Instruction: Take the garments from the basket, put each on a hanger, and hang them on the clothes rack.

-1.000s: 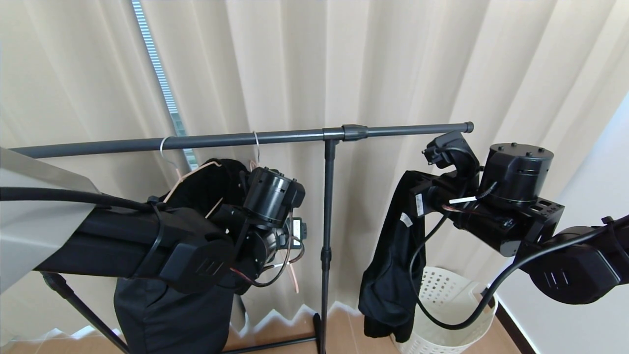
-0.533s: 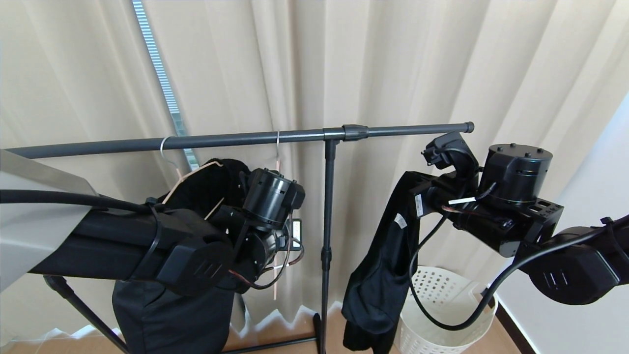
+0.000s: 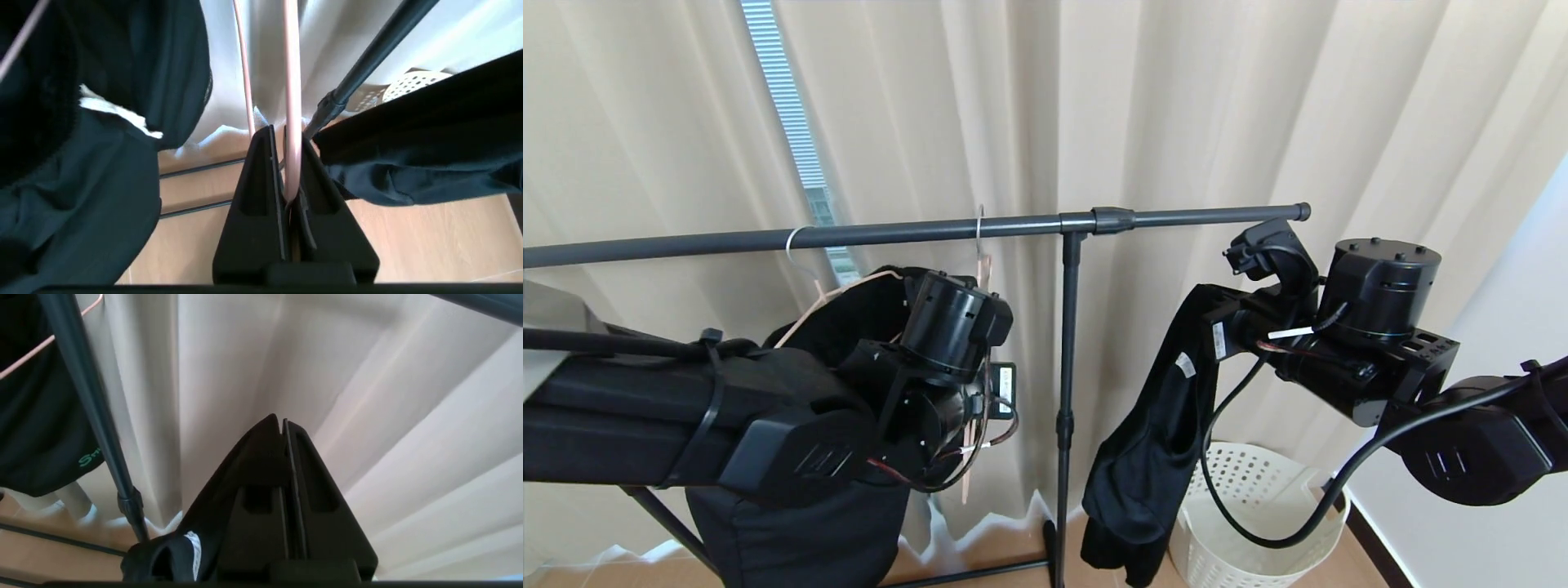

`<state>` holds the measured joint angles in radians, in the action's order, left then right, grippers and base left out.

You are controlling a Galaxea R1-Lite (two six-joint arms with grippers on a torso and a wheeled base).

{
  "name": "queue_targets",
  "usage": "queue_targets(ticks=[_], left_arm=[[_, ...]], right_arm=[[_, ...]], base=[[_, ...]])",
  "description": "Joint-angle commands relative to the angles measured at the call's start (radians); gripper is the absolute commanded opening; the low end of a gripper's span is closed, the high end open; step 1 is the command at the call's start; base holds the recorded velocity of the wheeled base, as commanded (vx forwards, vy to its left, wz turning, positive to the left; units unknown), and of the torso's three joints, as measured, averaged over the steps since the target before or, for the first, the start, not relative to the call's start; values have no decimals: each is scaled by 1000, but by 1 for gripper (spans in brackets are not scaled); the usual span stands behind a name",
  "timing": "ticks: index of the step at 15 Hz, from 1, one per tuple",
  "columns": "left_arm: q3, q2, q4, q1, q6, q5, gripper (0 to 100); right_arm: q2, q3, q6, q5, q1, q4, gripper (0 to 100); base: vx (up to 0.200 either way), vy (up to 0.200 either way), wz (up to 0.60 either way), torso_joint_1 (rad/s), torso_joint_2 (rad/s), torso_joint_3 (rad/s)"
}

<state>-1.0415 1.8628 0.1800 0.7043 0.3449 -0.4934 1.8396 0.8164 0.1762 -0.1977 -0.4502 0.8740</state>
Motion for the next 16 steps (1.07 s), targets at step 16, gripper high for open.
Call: queue_targets(ticks=[16], left_arm=[[638, -642, 73, 77, -288, 246, 0]], right_arm=[[-14, -16, 2, -16, -8, 0, 0]], base=[[0, 0, 0, 0, 0, 0]])
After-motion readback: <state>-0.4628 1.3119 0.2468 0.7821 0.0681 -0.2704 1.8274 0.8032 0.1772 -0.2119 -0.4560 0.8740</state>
